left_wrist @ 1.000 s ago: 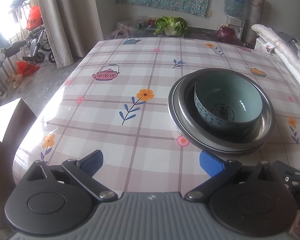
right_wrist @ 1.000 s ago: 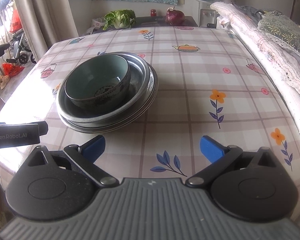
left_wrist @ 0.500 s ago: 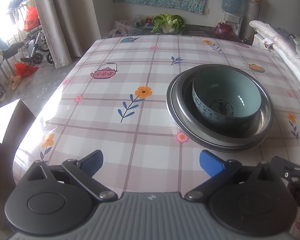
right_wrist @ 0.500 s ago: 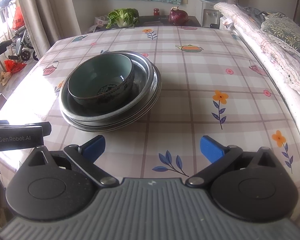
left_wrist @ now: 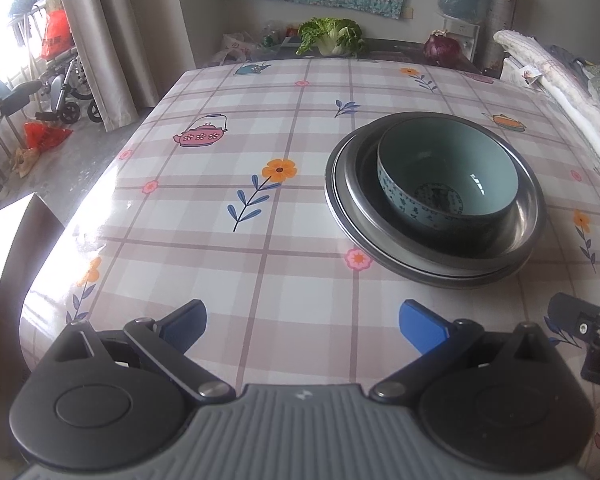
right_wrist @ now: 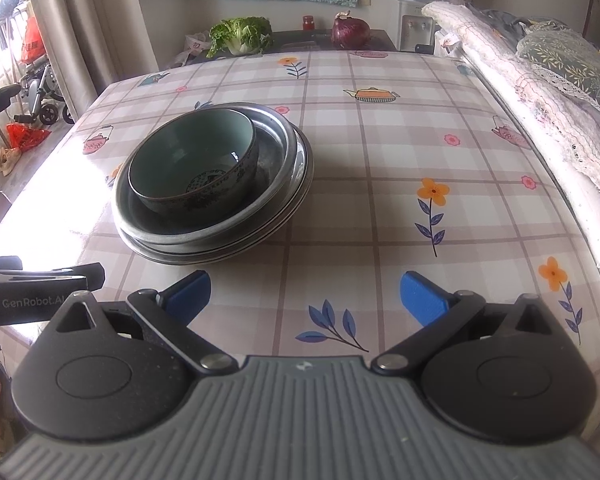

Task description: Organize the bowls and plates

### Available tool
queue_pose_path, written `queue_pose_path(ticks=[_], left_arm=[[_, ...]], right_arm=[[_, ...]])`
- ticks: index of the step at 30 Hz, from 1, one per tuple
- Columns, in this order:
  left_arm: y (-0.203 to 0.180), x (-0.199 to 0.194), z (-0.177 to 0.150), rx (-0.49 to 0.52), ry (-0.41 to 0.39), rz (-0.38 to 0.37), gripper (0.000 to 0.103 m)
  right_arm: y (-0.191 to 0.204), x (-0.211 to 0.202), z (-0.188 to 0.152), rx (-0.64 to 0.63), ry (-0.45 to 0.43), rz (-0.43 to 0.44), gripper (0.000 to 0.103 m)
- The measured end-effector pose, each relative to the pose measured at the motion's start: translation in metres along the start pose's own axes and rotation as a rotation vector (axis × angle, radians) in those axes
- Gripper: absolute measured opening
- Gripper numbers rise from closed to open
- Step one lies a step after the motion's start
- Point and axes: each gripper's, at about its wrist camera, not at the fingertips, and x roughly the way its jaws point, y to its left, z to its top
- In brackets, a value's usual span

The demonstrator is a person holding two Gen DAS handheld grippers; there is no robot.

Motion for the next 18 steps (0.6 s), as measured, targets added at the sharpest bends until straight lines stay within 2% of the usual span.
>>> queue_pose_path(ticks=[18], left_arm=[[-0.0063, 0.0012, -0.0033, 0.018, 0.022, -0.023, 0.103]], right_arm=[[0.0, 0.0017, -0.002, 0.003, 0.008, 0.003, 0.102]])
